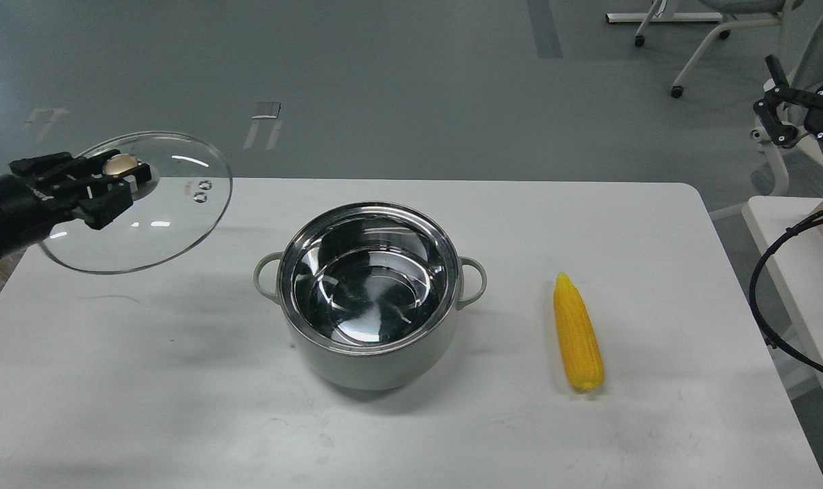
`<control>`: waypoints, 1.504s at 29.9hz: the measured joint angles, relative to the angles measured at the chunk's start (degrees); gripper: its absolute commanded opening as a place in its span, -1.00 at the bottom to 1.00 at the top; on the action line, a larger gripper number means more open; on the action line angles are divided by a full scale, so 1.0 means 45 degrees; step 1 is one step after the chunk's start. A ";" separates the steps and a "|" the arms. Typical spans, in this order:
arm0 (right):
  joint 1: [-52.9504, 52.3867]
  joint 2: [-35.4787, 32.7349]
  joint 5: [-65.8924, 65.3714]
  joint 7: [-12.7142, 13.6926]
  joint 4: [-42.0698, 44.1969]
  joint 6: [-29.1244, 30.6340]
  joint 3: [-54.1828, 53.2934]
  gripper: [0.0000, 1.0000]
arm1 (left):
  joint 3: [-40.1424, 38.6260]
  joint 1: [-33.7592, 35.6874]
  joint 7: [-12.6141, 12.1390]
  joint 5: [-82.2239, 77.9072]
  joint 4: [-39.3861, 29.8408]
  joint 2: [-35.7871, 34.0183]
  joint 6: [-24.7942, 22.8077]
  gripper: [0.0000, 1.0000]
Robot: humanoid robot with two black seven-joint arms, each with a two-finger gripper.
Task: Open pot and put corn in
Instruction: 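Lift the glass lid off the pot with the left gripper, then lower the glass lid onto the table beside the pot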
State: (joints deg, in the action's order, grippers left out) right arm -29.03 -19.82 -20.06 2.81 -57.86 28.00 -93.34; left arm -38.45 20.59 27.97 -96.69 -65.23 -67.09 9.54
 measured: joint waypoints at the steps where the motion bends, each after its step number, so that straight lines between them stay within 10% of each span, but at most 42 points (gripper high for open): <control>1: -0.0001 0.0019 -0.0007 0.0000 0.0002 0.0000 0.0001 1.00 | 0.0142 -0.0199 0.0002 0.0008 0.0597 0.0322 0.0288 -0.45; 18: 0.0092 -0.0019 -0.0016 -0.0001 -0.0022 0.0000 0.0021 1.00 | 0.1836 -0.0968 0.0010 0.0399 0.3139 0.3425 0.1621 -0.33; 35: 0.0497 -0.0236 -0.0323 0.0020 -0.0561 0.0000 0.0674 1.00 | 0.1948 -0.1001 0.0008 0.0904 0.3306 0.3520 0.1759 0.54; 45: 0.0522 -0.0487 -0.0367 0.0020 -0.0602 0.0000 0.0700 1.00 | 0.1961 -0.1060 0.0008 0.1463 0.3305 0.3519 0.1766 0.57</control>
State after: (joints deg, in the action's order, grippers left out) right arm -26.68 -22.01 -21.71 2.90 -60.56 28.00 -90.19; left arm -29.62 15.82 28.00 -90.10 -50.36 -51.25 17.49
